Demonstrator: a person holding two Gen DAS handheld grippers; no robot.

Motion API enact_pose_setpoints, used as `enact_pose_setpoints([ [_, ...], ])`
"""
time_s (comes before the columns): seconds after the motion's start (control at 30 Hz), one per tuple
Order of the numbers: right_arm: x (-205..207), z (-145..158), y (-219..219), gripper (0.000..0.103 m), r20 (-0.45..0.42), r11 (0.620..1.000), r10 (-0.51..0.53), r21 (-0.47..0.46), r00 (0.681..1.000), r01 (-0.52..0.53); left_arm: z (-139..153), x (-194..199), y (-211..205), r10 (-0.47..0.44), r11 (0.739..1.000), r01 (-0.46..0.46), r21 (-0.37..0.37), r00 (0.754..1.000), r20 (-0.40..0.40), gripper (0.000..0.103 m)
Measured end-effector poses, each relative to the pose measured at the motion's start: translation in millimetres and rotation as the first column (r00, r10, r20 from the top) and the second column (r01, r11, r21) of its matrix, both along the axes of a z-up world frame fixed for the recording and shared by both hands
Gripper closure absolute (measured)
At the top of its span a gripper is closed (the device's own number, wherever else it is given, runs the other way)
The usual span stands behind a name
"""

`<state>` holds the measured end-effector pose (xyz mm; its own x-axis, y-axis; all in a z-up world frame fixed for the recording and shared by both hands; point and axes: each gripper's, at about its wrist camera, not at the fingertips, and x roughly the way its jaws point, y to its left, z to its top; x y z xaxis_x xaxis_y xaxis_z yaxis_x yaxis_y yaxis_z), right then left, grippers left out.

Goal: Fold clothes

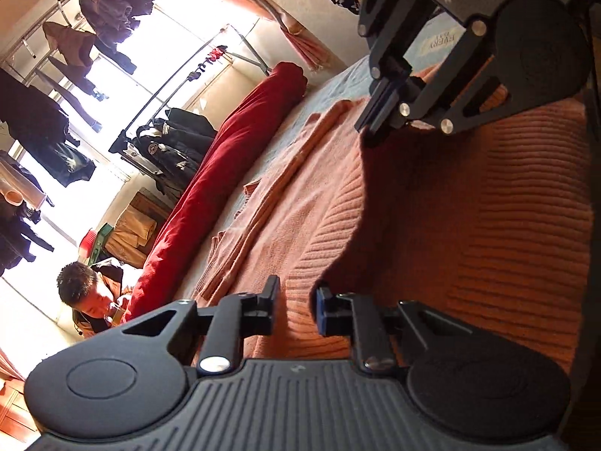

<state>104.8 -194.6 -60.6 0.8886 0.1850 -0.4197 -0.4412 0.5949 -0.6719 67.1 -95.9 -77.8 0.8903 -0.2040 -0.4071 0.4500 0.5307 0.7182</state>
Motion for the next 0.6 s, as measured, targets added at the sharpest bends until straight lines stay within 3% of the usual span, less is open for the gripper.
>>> enact_pose_setpoints([
  [0.37, -46.2, 57.3, -19.0, 0.099, -0.138, 0.99, 0.07, 0.133, 0.988, -0.052, 61.8, -49.7, 36.7, 0.013, 0.994, -0.016, -0.107, 0.999, -0.035, 0.086],
  [0.4, -49.6, 58.8, -19.8, 0.099, -0.155, 0.989, 0.076, 0.138, 0.985, -0.055, 62.6, -52.6, 40.5, 0.013, 0.993, -0.02, -0.115, 0.998, -0.061, 0.081],
  [0.57, -49.5, 29.5, -17.4, 0.086, -0.154, 0.997, 0.041, 0.066, 0.987, -0.031, 40.3, -55.2, 46.7, 0.045, 0.996, -0.054, -0.066, 0.991, -0.129, 0.077],
  [0.6, -46.3, 21.4, -15.8, 0.081, -0.156, 0.999, 0.031, 0.048, 0.987, -0.024, 33.6, -53.5, 43.9, 0.042, 0.997, -0.051, -0.06, 0.989, -0.139, 0.072],
])
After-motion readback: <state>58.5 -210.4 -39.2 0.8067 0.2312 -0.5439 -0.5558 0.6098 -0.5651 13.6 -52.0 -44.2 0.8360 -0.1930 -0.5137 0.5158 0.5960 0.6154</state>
